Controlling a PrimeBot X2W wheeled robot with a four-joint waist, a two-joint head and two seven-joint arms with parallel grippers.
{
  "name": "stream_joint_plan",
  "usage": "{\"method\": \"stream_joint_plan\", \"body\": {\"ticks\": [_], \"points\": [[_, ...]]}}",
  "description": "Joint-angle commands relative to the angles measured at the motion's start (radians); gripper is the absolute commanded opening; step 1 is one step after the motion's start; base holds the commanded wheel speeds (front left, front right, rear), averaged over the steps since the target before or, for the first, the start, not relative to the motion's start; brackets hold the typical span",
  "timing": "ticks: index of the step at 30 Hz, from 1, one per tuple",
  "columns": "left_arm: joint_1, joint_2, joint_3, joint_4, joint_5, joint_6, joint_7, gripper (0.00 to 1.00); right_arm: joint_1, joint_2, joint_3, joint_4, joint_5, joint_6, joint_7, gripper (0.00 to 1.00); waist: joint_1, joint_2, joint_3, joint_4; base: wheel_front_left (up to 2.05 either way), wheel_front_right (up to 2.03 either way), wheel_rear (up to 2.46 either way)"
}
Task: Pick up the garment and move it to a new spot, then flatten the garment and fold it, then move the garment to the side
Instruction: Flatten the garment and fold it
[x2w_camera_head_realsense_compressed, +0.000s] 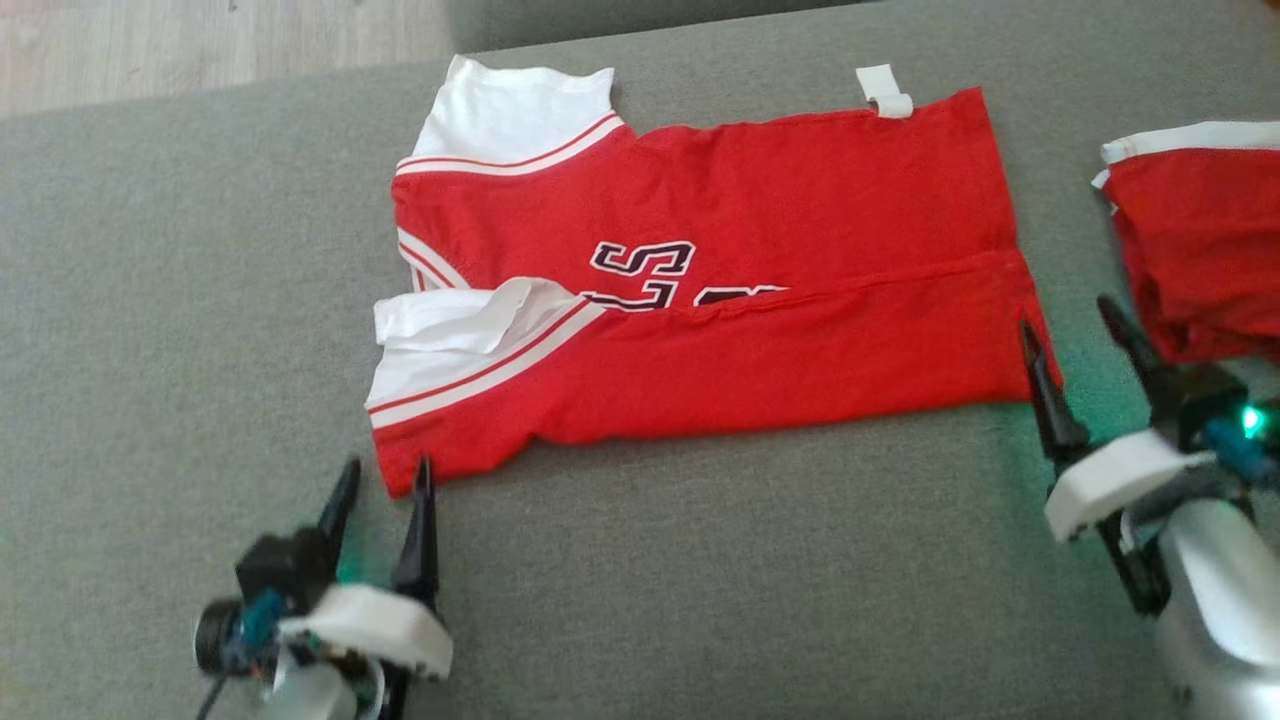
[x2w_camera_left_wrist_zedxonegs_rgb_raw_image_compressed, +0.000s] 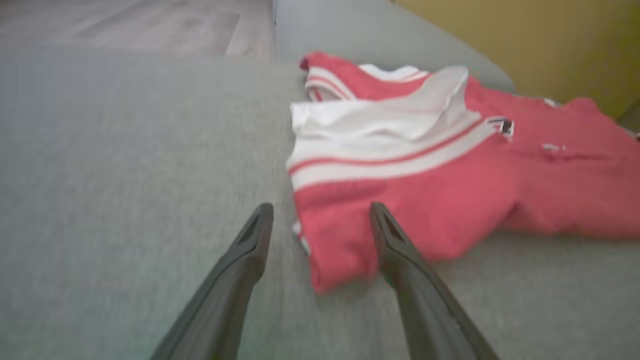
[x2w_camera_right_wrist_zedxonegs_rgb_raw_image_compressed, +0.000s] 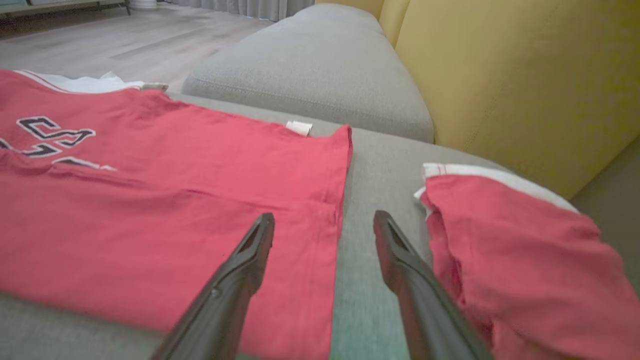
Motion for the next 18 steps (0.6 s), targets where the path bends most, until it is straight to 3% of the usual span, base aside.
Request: {"method": "stream_joint_plan", "body": {"ticks": [1, 8, 9, 10, 18], "points": [[-0.010, 0.012, 0.036, -0.007, 0.013, 0.012, -0.009, 1.00, 0.016, -0.002, 0.007, -0.034, -0.001, -0.001, -0.014, 1.00, 0.0001, 0.0000, -0.007, -0.007, 0.00, 0.00, 0.00], [0.003, -0.018, 0.055, 0.128, 0.006, -0.005, -0.010, 1.00, 0.027, 0.008, -0.004, -0.042, -0.004, -0.001, -0.014, 1.00, 0.0001, 0.0000, -0.009, -0.020, 0.00, 0.00, 0.00], [-0.001, -0.022, 0.060, 0.137, 0.011, -0.008, -0.010, 0.75, 0.027, 0.008, -0.005, -0.042, -0.004, -0.001, -0.014, 1.00, 0.0001, 0.0000, -0.009, -0.020, 0.00, 0.00, 0.00], [-0.008, -0.031, 0.059, 0.152, 0.021, -0.026, -0.010, 0.00, 0.028, 0.008, -0.009, -0.035, -0.004, -0.001, -0.014, 1.00, 0.0001, 0.0000, -0.010, -0.018, 0.00, 0.00, 0.00], [-0.021, -0.030, 0.082, 0.113, 0.099, -0.050, -0.010, 0.00, 0.025, 0.037, -0.038, 0.134, 0.034, -0.001, -0.001, 1.00, 0.0001, 0.0000, -0.029, 0.016, 0.00, 0.00, 0.00]]}}
